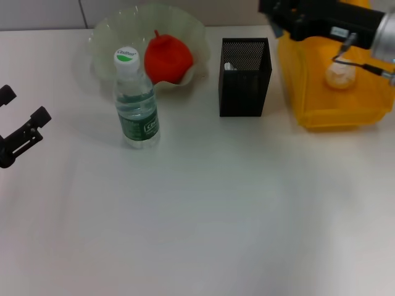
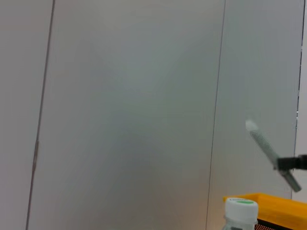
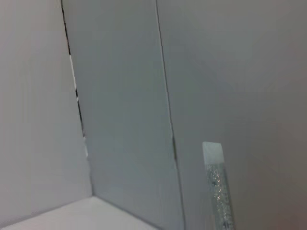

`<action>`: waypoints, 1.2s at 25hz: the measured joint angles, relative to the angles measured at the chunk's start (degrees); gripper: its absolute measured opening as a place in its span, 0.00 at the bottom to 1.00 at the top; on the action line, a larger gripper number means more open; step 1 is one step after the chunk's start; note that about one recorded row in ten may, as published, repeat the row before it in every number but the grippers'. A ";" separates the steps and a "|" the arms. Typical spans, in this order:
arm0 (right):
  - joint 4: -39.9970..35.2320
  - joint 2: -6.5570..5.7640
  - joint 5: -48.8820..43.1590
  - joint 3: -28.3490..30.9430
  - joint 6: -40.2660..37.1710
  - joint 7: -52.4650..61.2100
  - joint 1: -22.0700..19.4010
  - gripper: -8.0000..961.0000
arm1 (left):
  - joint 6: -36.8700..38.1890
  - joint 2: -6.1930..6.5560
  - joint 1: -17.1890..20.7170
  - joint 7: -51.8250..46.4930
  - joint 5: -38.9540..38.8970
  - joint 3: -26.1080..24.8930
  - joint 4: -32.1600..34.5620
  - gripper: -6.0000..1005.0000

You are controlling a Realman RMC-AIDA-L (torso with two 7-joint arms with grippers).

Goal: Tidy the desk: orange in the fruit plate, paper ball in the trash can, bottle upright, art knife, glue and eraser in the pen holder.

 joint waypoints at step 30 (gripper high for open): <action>8.79 2.26 -5.32 -0.02 13.08 -3.01 6.13 0.15 | 0.09 -0.02 -2.06 1.50 -0.91 0.04 -1.56 0.83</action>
